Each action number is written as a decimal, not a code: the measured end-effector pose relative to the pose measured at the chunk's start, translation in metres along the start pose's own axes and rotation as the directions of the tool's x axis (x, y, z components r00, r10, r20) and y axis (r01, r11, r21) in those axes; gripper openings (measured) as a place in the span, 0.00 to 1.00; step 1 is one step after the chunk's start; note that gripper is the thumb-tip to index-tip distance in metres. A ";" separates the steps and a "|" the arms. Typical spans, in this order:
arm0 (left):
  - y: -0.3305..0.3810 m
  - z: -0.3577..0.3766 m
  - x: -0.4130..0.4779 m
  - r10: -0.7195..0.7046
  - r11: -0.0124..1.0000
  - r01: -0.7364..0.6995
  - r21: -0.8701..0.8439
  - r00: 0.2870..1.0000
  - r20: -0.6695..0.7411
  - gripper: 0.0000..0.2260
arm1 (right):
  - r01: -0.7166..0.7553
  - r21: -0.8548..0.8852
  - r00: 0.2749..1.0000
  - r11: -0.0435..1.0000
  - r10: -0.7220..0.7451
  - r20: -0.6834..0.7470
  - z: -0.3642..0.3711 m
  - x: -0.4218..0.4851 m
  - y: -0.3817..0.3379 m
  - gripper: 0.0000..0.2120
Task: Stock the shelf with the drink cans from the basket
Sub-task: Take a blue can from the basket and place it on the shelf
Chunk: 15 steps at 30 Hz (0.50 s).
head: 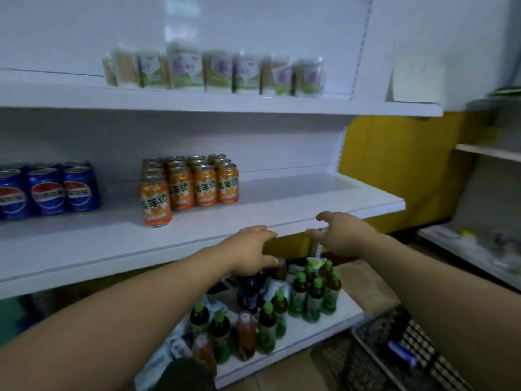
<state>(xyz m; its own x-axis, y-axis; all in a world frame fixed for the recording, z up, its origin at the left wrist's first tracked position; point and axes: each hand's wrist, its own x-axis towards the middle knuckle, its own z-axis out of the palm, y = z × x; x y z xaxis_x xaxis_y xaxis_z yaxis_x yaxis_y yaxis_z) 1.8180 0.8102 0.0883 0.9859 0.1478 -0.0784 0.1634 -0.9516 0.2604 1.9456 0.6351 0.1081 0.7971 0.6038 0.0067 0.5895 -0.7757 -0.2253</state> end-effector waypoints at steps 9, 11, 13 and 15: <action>0.125 0.060 0.049 0.352 0.931 -0.365 0.031 0.915 0.198 0.32 | -0.414 0.127 0.900 0.901 0.427 -0.091 -0.014 -0.090 0.110 0.30; 0.141 0.071 0.058 0.423 0.897 -0.441 0.019 0.872 0.245 0.32 | -0.506 0.129 0.850 0.853 0.518 -0.097 -0.008 -0.103 0.127 0.32; 0.153 0.083 0.069 0.467 0.874 -0.486 -0.006 0.836 0.289 0.32 | -0.579 0.127 0.804 0.805 0.590 -0.070 -0.001 -0.114 0.141 0.34; 0.164 0.101 0.084 0.494 0.856 -0.516 -0.031 0.799 0.343 0.32 | -0.640 0.149 0.760 0.754 0.650 -0.024 0.009 -0.122 0.159 0.35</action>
<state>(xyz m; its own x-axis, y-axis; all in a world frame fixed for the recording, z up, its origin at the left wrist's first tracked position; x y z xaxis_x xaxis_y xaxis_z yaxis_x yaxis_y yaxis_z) 1.9241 0.6398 0.0271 0.8560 -0.4444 -0.2641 -0.3677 -0.8825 0.2933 1.9409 0.4394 0.0625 0.9918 -0.0496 -0.1182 -0.0852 -0.9439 -0.3190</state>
